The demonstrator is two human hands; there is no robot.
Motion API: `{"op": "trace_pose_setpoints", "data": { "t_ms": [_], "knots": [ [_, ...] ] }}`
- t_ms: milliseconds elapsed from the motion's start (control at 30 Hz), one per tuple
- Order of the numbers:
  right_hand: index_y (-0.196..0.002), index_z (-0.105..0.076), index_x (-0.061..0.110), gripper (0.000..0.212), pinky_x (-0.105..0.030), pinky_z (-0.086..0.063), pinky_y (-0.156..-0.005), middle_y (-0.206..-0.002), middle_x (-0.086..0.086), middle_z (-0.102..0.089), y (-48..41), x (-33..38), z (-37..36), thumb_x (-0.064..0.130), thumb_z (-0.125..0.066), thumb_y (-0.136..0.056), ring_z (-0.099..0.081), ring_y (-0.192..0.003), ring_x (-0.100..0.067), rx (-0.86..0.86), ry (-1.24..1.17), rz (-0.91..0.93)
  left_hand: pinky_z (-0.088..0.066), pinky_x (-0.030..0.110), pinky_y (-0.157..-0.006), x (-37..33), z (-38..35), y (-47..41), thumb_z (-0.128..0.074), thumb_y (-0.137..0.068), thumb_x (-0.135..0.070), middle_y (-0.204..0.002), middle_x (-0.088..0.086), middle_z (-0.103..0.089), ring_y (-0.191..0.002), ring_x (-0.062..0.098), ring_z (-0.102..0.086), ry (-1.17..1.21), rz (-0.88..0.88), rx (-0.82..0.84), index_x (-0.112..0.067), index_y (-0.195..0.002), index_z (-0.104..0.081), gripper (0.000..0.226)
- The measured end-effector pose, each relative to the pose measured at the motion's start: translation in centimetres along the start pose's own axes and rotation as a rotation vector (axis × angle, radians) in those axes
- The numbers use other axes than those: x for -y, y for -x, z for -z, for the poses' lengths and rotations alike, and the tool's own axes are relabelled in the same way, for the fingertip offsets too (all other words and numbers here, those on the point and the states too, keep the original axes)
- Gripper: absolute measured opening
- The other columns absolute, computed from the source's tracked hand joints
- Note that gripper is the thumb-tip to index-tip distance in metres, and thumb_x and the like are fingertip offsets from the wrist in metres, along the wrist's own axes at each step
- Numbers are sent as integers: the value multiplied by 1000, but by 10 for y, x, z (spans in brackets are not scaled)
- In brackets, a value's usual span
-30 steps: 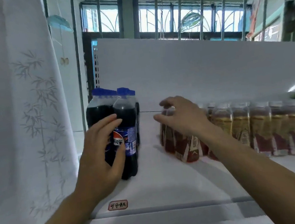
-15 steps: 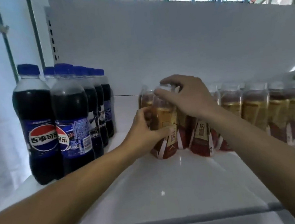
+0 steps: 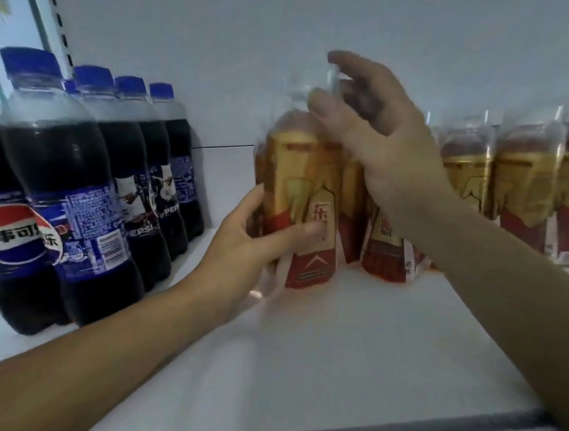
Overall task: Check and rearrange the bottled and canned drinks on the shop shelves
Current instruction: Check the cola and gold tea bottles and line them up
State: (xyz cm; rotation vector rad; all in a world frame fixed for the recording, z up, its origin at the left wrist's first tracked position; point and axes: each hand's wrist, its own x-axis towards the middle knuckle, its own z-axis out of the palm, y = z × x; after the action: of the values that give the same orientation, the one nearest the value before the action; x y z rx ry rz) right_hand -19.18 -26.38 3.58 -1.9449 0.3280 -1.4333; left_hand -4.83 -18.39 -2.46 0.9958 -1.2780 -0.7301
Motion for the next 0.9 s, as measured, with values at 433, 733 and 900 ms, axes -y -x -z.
{"op": "trace_pose_setpoints", "data": {
  "t_ms": [433,733,900],
  "knots": [
    [-131,-58,11,78,-51,-59,-88,-110,-15,-74,3,1,-11,59,-75,-72,-75,-97,-31,63,-481,-347,-55,36,-98,-20,-15,14,-60,-87,-43,-119,6,-73,-110,22,-69,97,80,8,-18,-128,-60,48],
    [-135,-53,0,58,-44,-63,-75,-129,-30,-61,9,7,-10,39,-65,-95,-70,-94,-37,105,-719,-363,-56,39,-79,-20,-6,13,-53,-88,-60,-128,17,-62,-107,31,-62,436,321,63,-10,-136,-60,69],
    [-132,-53,13,56,-43,-60,-81,-109,-9,-71,10,6,-14,28,-77,-84,-74,-97,-26,-49,-603,-177,-50,44,-101,-17,-15,10,-37,-91,-60,-120,1,-72,-113,21,-68,212,91,-13,-29,-123,-66,53]
  ]
}}
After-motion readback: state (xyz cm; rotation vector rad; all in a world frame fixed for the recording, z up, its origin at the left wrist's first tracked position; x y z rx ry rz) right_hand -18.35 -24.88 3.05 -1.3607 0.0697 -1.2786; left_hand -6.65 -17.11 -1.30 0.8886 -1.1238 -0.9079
